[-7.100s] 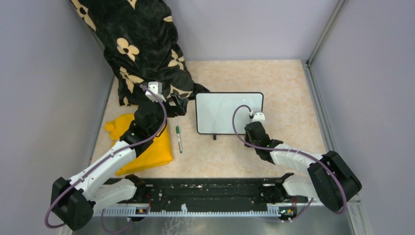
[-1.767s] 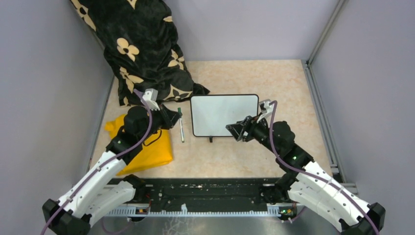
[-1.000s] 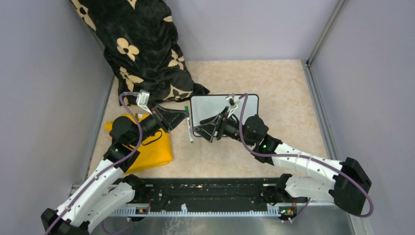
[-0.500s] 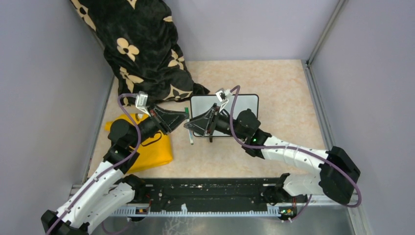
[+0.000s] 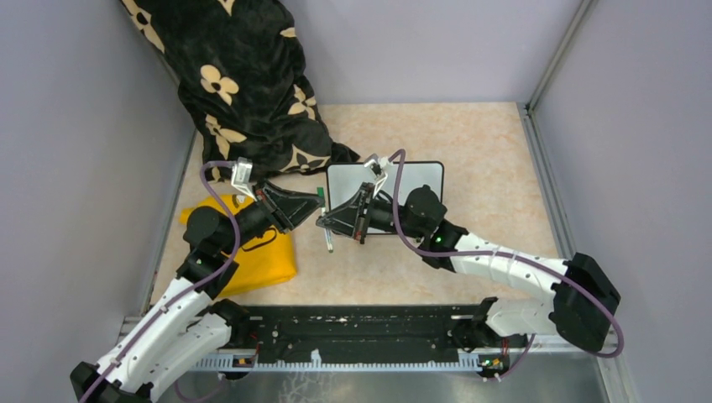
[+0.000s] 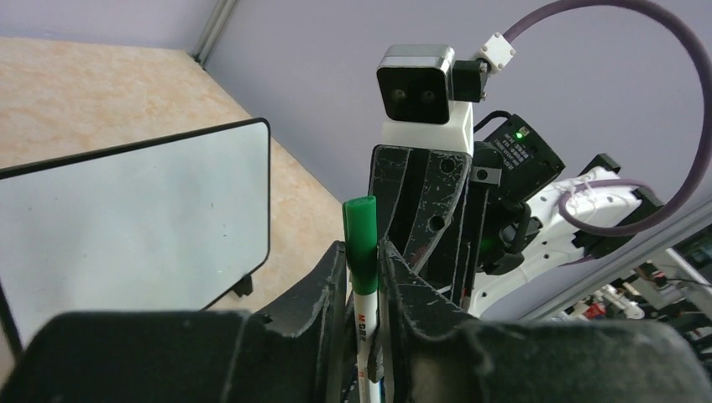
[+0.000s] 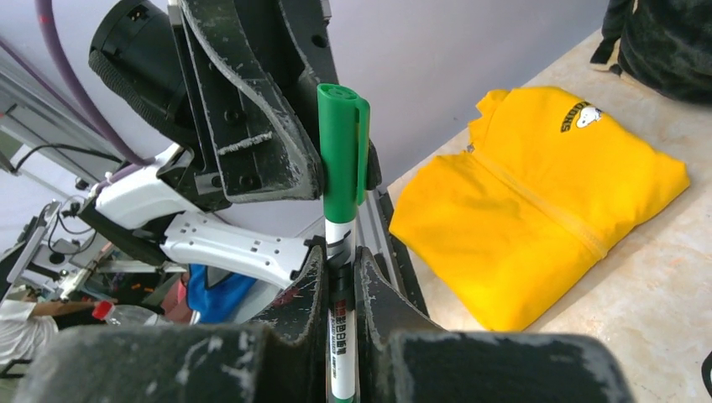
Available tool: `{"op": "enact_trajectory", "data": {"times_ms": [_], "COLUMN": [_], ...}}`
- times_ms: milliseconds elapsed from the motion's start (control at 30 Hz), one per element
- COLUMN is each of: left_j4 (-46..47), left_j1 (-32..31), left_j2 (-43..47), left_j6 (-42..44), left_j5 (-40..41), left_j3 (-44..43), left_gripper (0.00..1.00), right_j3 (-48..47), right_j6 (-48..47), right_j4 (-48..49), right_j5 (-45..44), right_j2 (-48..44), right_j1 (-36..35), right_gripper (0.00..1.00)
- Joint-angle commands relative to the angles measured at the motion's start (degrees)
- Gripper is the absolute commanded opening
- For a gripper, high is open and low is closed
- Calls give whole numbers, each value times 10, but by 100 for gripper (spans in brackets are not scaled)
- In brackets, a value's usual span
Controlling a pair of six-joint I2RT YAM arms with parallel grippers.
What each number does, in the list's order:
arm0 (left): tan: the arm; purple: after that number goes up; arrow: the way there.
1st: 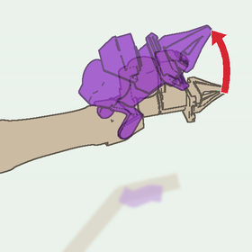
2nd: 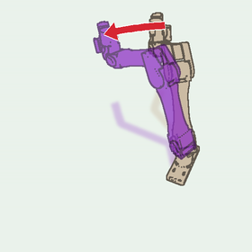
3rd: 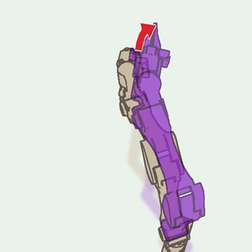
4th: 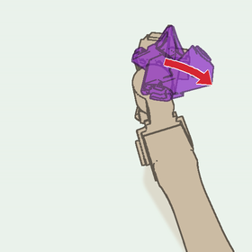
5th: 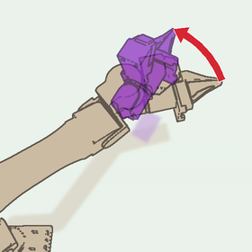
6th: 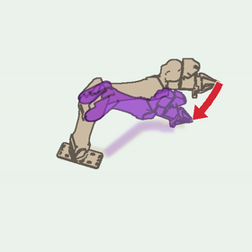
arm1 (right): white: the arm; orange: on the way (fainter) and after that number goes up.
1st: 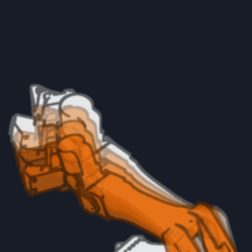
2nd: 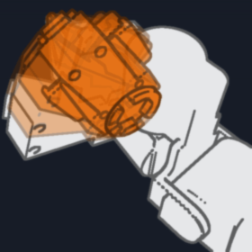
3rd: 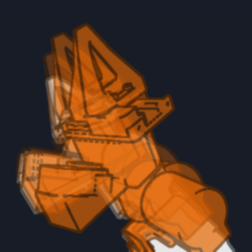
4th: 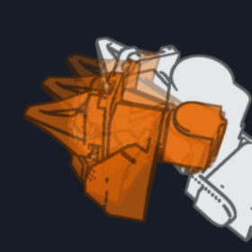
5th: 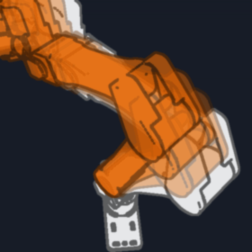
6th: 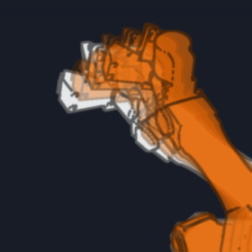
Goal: Write a sentence on the whiteboard
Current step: Open the whiteboard marker at the center of the board.
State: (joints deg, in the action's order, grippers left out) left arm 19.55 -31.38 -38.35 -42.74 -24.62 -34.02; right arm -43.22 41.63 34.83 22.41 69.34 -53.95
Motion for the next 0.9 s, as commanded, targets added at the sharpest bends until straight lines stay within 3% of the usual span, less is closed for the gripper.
{"op": "enact_trajectory", "data": {"times_ms": [0,100,267,333,533,700,767,867], "left_j4": [38,44,59,64,70,62,59,57], "left_j1": [0,0,0,0,0,0,0,0], "left_j2": [-4,-12,-19,-21,-28,-22,-17,-11], "left_j6": [-8,-12,-21,-24,-29,-27,-28,-29], "left_j5": [-36,-57,-75,-84,-99,-85,-77,-65], "left_j3": [-1,-3,-5,-7,-8,-4,-2,1], "left_gripper": [32,38,36,31,1,0,0,0], "right_j3": [-20,-20,-22,-22,-18,-7,-2,1], "right_j6": [-28,-41,-60,-65,-60,-38,-29,-18], "right_j4": [-11,-24,-47,-53,-52,-29,-17,-3], "right_j5": [23,31,38,41,35,8,3,2], "right_j2": [-28,-36,-46,-47,-53,-59,-60,-56], "right_j1": [-6,-6,-6,-6,-6,-6,-6,-6], "right_gripper": [0,0,0,0,0,31,35,33]}}
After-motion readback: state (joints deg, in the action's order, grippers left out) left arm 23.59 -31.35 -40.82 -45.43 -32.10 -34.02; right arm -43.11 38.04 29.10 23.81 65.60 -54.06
